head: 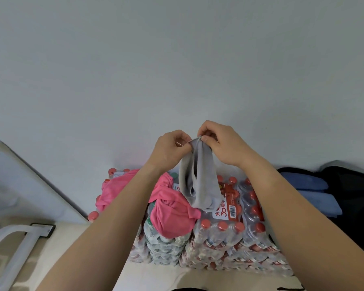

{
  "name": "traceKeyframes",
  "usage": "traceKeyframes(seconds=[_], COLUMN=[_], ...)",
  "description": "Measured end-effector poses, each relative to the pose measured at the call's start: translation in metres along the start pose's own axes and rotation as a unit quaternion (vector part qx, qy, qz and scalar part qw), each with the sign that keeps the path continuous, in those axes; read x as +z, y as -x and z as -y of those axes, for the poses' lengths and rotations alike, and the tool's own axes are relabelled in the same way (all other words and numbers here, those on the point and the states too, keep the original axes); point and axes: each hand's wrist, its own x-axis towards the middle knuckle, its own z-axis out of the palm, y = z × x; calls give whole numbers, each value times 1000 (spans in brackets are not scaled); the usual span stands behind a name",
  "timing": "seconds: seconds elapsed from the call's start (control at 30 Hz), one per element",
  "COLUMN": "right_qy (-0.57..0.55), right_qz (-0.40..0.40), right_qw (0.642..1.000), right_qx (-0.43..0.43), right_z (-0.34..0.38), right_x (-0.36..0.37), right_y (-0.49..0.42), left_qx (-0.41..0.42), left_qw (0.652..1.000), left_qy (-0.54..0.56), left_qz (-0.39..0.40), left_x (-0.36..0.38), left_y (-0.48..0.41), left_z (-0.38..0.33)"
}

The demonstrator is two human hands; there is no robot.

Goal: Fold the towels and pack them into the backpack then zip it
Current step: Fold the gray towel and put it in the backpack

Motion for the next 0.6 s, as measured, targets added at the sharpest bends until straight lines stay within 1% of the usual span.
traceKeyframes(seconds=[0.13,0.27,0.47,0.6], right_qy=[3,2,-4,4], right_qz=[17,19,-14,-38], right_qw=[1000,1000,1000,999], right_qx=[1,1,3,22], right_z=[1,-2,-14,-28], right_x=[3,1,-12,-20], right_y=[3,7,11,15], left_qx=[-1,-10,-24,-53], left_qw=[998,996,993,991], left_qy=[-67,-87,-114,-123], left_qz=[4,15,28,28], left_x=[0,1,-4,-11], left_y=[-2,-3,2,11], left_z=[7,16,45,65])
